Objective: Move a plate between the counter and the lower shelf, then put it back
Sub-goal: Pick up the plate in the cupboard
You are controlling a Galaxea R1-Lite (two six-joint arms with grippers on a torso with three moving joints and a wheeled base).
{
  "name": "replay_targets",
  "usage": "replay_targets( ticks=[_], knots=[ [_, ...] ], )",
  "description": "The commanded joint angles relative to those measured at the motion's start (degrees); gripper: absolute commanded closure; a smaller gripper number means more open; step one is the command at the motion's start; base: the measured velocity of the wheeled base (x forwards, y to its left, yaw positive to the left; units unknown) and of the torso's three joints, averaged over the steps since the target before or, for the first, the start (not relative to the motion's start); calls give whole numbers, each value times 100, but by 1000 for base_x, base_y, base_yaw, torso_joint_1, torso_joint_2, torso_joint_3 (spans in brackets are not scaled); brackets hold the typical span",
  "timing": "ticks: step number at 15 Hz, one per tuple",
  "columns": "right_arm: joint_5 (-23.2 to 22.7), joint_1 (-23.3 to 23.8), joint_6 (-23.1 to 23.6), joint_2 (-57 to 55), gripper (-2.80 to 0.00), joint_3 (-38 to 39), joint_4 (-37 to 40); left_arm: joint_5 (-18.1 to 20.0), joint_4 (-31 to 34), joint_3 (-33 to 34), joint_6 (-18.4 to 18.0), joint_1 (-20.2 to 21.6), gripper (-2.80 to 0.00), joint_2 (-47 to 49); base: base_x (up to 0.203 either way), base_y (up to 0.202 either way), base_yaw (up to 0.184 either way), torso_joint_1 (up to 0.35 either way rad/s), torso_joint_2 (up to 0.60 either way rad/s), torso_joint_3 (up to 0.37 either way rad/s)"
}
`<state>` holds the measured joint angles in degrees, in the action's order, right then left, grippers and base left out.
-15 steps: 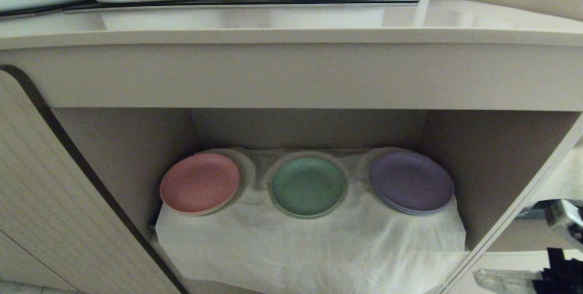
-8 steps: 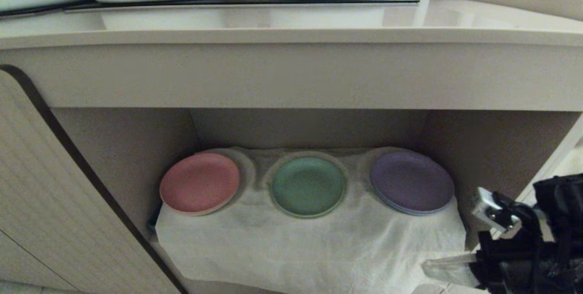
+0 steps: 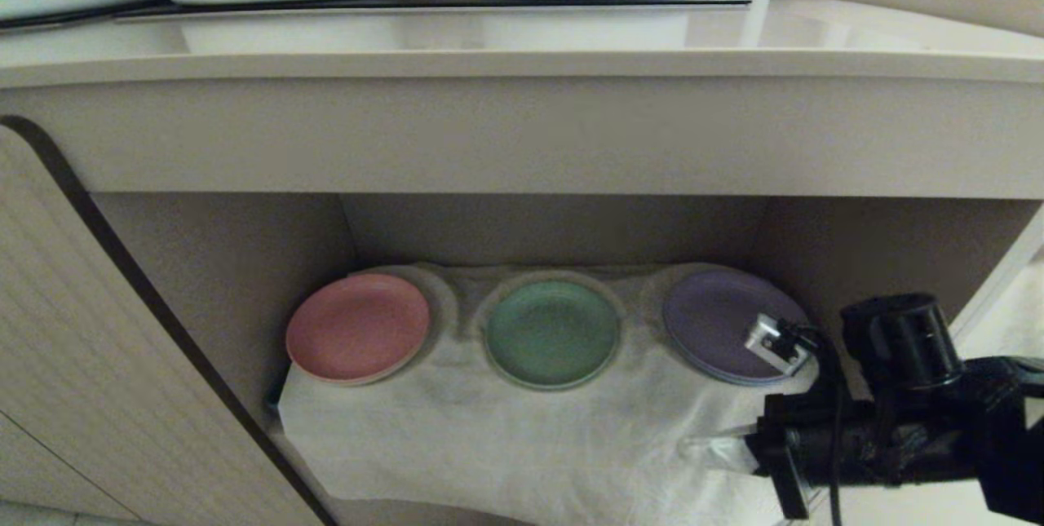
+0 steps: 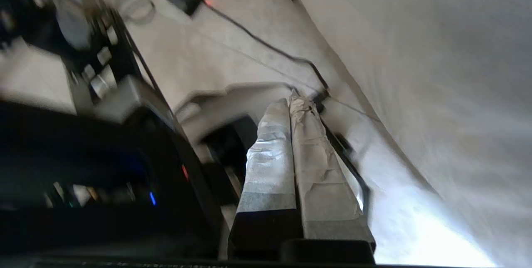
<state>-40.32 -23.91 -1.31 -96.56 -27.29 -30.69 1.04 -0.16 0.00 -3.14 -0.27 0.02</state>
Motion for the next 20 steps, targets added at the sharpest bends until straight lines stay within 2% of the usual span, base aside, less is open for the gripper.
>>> replay_targets(
  ticks=[1, 4, 8, 13, 17, 20],
  knots=[
    [132, -241, -438, -444, 0, -351, -223, 1, -11, 0, -2, 0, 0, 1, 0, 0, 0, 0, 0, 0],
    [845, -748, -1198, -862, 0, -911, -308, 1, -2, 0, -2, 0, 0, -2, 0, 0, 0, 0, 0, 0],
    [1623, -1168, -1896, -1297, 0, -1502, -296, 1, -2, 0, -2, 0, 0, -2, 0, 0, 0, 0, 0, 0],
    [2452, -1397, -2701, -1464, 0, -1732, -145, 1, -5, 0, -2, 0, 0, 5, 0, 0, 0, 0, 0, 0],
    [2841, -1397, -3240, -1662, 0, -2371, 564, 1, -2, 0, -2, 0, 0, -2, 0, 0, 0, 0, 0, 0],
    [3052, -1391, -3319, -1788, 0, -2863, 1436, -6, -2, 0, -2, 0, 0, -2, 0, 0, 0, 0, 0, 0]
  ],
)
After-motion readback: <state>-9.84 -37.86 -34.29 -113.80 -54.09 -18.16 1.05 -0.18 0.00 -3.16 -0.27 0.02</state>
